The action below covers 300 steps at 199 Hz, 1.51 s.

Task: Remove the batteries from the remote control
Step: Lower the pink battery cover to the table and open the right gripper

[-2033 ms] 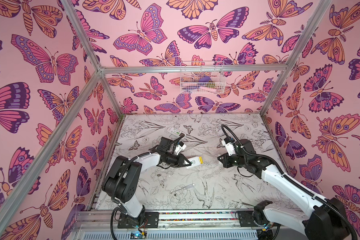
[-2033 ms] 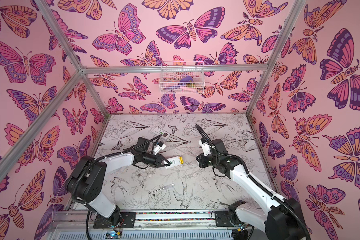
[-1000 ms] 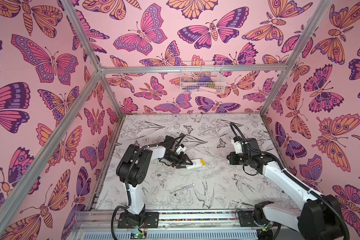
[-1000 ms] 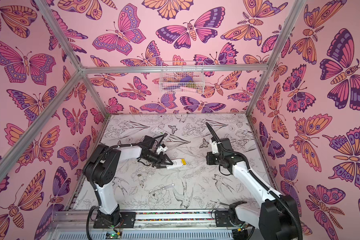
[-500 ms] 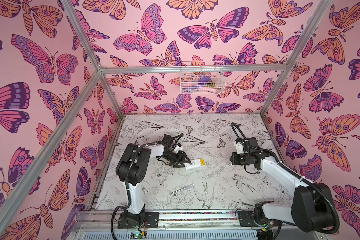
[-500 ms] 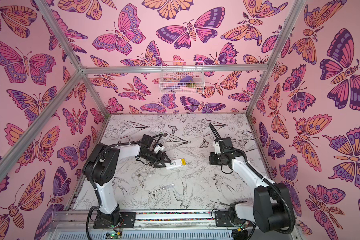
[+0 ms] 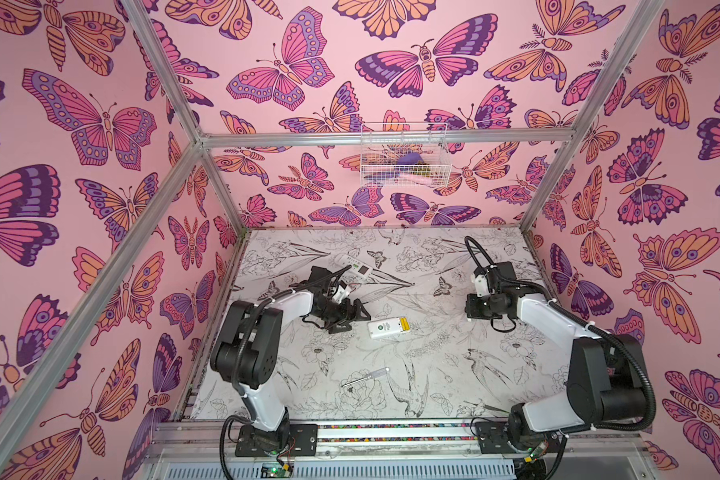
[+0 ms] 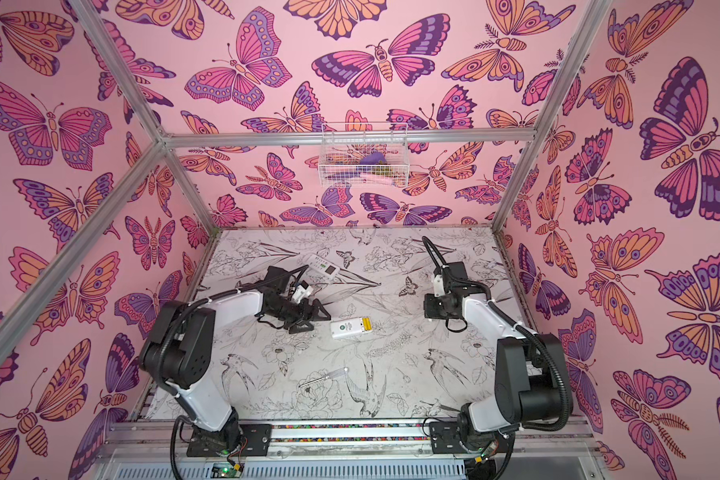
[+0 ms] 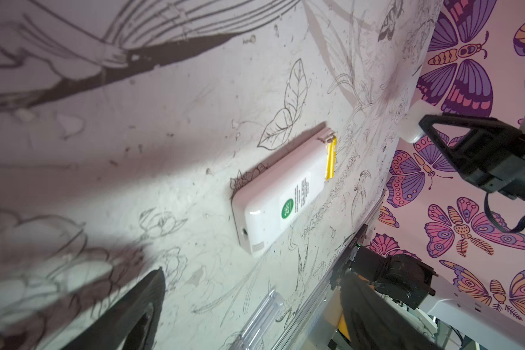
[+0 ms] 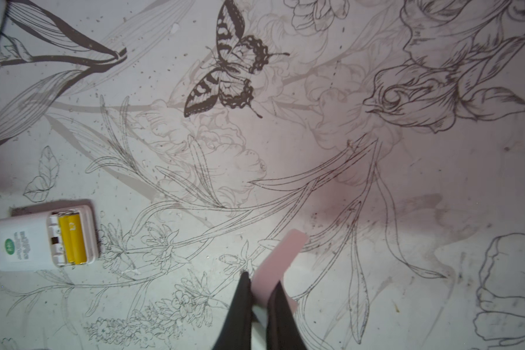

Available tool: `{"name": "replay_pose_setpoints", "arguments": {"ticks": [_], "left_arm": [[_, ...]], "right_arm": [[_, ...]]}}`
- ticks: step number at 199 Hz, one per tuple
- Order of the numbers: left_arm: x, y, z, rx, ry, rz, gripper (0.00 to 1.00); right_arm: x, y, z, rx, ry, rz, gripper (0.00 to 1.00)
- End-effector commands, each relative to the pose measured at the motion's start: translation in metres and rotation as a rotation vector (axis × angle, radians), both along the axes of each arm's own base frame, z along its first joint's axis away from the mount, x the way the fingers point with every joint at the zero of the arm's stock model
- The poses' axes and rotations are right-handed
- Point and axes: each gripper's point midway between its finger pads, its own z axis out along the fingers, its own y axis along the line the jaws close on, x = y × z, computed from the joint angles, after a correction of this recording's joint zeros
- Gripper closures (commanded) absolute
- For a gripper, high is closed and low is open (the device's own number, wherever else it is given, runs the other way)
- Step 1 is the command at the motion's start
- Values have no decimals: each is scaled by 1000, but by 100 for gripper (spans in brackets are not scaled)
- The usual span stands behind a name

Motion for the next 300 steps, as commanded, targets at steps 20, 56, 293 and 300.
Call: {"name": "replay_pose_setpoints", "arguments": {"ticks": [20,56,293,300], "left_arm": [[-3,22,25,57,-166,11,2],[-3,35,55,79,-336,6,0],[19,113,121,160,-599,181,0],[19,114,121,166,-605,177,0]], "right_arm": [[5,-16,-8,-96,49,4,95],[6,-22,-23,-139,103,5,95],[-2,38,33,17,-51,203,56],[-4,51,42,35,-86,249,52]]}}
